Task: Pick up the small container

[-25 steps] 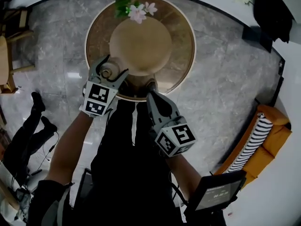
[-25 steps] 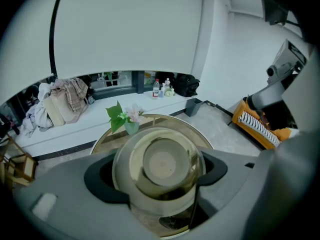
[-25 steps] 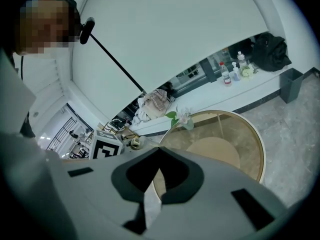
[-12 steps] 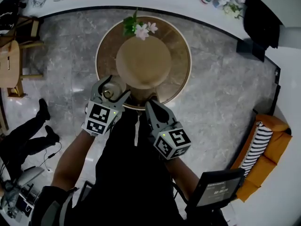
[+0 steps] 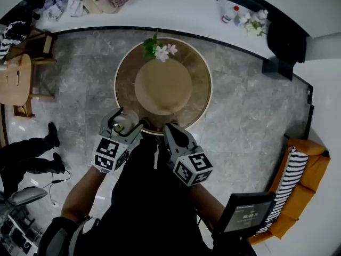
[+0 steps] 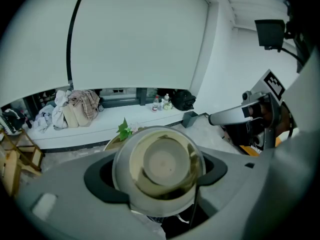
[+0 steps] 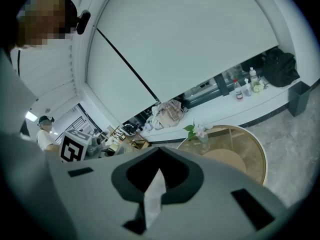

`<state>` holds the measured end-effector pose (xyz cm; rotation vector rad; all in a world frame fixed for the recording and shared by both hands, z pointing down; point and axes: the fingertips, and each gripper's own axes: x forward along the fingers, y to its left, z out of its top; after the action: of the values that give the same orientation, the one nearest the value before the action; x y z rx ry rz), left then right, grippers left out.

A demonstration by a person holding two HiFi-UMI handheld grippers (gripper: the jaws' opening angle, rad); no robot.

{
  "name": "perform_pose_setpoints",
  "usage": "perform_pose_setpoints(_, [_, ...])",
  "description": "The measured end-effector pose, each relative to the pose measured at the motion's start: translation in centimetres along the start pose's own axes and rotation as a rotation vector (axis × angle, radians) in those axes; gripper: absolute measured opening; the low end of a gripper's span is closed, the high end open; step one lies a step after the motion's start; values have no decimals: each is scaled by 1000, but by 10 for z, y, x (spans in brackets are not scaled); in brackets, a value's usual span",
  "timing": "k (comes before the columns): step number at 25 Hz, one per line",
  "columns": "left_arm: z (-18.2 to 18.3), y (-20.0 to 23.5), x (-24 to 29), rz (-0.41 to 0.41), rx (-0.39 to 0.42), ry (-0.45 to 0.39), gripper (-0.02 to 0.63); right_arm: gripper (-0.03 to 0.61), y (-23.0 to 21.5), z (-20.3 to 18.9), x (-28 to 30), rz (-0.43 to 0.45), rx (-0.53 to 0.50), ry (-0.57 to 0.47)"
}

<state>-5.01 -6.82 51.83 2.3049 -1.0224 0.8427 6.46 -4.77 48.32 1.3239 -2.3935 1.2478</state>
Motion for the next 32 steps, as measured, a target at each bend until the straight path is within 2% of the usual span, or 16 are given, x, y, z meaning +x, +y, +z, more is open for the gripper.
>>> perform_pose_setpoints(8, [17, -14, -39, 11, -5, -25, 347, 5, 18, 15, -23, 12, -28, -27])
perform_pose_setpoints(17, [36, -42, -67, -26, 19, -40, 347, 5, 29, 41, -36, 31, -47, -48])
perform_pose_setpoints(24, [48, -60, -88, -45, -24, -73, 347, 5, 32, 58, -48, 32, -65, -66])
perform_pose_setpoints(32, [71, -64, -107, -52, 14, -113, 347, 6, 36, 69, -54, 39, -72, -80])
